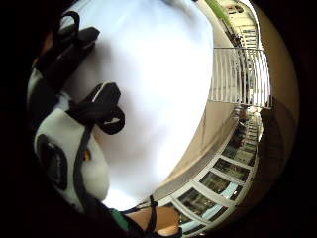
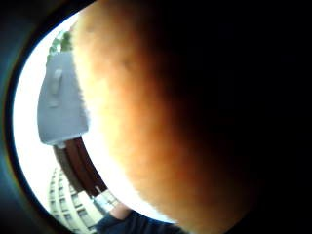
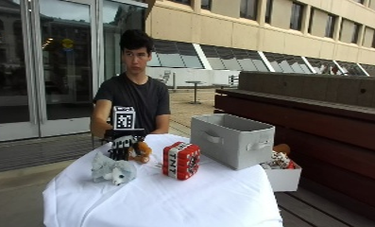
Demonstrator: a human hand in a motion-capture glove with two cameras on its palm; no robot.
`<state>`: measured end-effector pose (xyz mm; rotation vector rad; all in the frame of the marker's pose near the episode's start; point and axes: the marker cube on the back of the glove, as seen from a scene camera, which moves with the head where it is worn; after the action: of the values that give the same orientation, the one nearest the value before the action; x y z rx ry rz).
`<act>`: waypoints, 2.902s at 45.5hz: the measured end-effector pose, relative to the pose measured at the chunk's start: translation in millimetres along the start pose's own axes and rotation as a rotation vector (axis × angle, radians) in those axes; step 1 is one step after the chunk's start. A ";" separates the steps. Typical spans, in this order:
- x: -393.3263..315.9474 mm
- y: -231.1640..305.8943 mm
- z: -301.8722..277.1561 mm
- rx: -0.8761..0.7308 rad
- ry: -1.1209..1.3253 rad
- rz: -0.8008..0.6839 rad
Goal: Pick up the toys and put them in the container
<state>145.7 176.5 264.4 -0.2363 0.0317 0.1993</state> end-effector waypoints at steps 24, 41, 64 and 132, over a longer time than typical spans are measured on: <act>-0.1 -23.7 -40.8 -0.087 -0.087 0.007; -57.7 -72.3 -231.5 0.199 -0.153 -0.013; -319.3 -72.4 -337.2 0.263 -0.151 -0.282; -156.9 -223.7 -117.2 -0.050 0.010 -0.209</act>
<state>35.8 -94.4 210.4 -0.2885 0.0116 -0.0092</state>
